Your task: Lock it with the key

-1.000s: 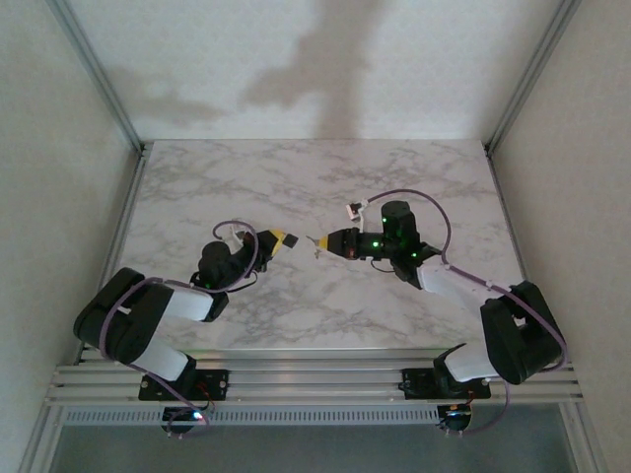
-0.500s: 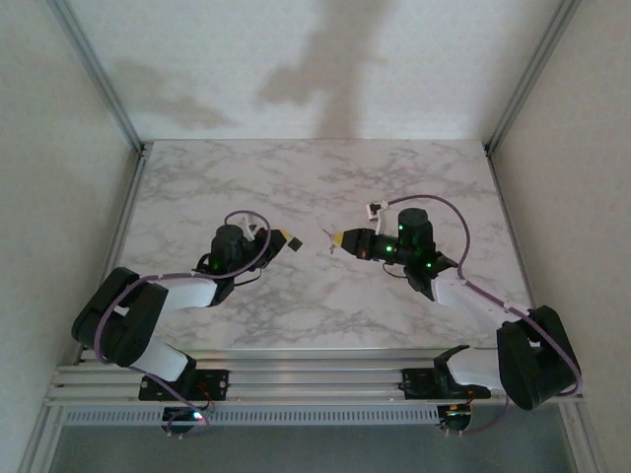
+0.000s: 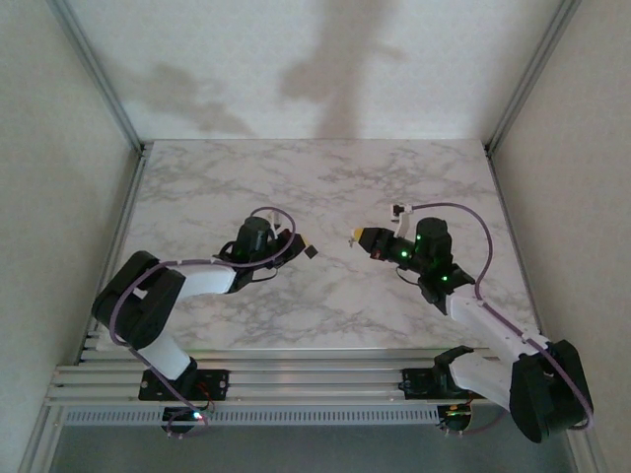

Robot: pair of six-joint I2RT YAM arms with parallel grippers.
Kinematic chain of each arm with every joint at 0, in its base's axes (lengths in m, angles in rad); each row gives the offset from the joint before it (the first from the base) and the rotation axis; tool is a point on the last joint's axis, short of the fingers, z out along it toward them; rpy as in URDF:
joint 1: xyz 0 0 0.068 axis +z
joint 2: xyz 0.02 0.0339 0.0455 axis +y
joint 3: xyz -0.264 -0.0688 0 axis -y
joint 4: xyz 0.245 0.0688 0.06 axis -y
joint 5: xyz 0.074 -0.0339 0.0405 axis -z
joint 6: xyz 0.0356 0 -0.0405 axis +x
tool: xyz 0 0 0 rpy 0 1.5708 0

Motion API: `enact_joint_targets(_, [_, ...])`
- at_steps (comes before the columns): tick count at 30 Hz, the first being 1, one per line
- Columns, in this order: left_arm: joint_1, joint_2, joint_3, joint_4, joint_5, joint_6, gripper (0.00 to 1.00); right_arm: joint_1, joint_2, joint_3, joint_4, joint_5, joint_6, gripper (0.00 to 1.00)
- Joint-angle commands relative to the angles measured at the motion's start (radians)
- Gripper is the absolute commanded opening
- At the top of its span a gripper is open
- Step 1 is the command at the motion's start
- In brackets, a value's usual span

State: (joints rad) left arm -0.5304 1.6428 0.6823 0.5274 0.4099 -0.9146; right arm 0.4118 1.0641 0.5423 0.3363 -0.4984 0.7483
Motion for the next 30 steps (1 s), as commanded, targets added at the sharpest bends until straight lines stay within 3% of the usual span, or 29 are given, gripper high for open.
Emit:
enact_joint_targets(1, [-0.022, 0.028, 0.058, -0.049, -0.032, 0.044, 0.00, -0.015, -0.033, -0.024, 0.002, 0.050, 0.003, 0.00])
enact_joint_targets(30, [-0.084, 0.206, 0.232, -0.159, -0.068, 0.066, 0.00, -0.047, -0.031, -0.050, 0.016, 0.075, 0.038, 0.00])
